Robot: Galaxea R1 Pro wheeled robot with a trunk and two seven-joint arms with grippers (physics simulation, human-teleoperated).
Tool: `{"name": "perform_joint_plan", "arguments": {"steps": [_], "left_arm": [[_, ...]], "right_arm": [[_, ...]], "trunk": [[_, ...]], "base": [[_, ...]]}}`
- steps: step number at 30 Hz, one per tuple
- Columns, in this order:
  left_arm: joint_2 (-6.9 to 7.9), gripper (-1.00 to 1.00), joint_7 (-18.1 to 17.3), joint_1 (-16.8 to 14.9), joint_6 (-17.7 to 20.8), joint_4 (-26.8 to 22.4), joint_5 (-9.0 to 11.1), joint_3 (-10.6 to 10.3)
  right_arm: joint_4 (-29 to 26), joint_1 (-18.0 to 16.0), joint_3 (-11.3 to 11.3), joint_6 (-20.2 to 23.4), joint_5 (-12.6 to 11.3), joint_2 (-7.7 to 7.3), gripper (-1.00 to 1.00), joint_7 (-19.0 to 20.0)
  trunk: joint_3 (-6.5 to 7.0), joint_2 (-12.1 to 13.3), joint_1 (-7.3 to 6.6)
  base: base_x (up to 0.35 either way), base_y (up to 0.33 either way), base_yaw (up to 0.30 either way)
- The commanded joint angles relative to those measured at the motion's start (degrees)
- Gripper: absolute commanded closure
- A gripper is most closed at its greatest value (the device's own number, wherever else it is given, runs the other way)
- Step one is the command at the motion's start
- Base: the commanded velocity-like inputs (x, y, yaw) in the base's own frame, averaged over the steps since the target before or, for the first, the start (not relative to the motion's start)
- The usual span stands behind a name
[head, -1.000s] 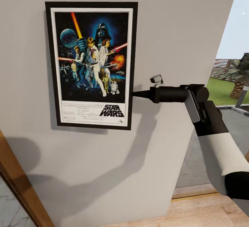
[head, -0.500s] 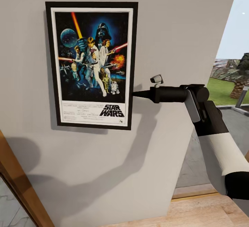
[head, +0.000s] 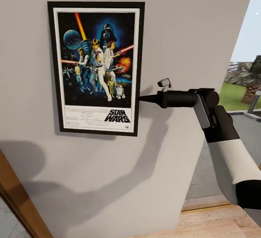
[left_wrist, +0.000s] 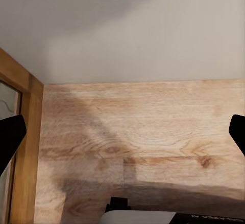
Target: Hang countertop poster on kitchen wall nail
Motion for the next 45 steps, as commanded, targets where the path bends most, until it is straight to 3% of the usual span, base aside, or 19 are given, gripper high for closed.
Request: {"name": "perform_joint_plan", "arguments": {"steps": [1,45], "left_arm": [[-0.03,-1.00,0.02,0.02,-0.10,-0.04,0.01,0.07],[-0.10,-1.00,0.00,0.11,-0.19,-1.18,-0.07,0.16]], "right_arm": [[0.03,-0.03,0.07,0.39,-0.16,-0.05,1.00,0.13],[-0.61,0.84,-0.26,0.22,-0.21,0.01,1.00,0.48]], "trunk": [[-0.02,-0.04,0.03],[-0.02,-0.04,0.03]], "base": [[0.015,0.000,0.000],[0.001,0.000,0.000]]}}
